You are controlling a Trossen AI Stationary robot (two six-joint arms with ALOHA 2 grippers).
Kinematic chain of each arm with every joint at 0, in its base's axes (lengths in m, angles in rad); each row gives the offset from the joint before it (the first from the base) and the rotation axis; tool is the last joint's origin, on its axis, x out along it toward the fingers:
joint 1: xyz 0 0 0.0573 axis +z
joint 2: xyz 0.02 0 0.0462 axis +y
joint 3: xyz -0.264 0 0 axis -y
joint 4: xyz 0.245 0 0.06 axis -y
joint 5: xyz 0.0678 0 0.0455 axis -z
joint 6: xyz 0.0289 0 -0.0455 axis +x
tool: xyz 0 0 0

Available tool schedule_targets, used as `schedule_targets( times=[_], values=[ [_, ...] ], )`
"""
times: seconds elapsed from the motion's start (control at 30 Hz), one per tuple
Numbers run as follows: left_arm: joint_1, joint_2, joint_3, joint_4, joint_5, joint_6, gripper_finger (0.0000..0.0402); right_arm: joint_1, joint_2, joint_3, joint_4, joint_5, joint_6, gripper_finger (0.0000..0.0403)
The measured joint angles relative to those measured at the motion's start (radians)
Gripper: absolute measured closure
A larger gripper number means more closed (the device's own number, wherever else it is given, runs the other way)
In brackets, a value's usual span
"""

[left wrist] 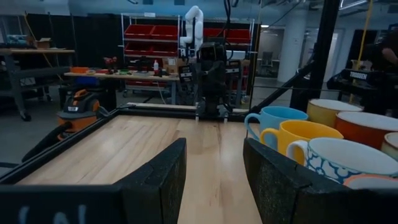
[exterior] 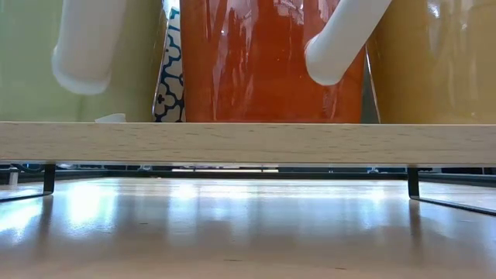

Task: Place coffee mugs
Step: Return to Home Position

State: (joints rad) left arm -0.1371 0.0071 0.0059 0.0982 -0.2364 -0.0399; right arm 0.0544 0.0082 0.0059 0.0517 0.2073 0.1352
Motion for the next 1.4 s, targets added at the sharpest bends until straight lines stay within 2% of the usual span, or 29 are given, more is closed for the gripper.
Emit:
schedule_targets(
  times=[1.4],
  values=[
    [0.0, -0.005, 0.0, 0.014, 0.005, 0.0, 0.0235, 0.0, 0.0, 0.0, 0.0, -0.001, 0.0, 0.0277]
  ],
)
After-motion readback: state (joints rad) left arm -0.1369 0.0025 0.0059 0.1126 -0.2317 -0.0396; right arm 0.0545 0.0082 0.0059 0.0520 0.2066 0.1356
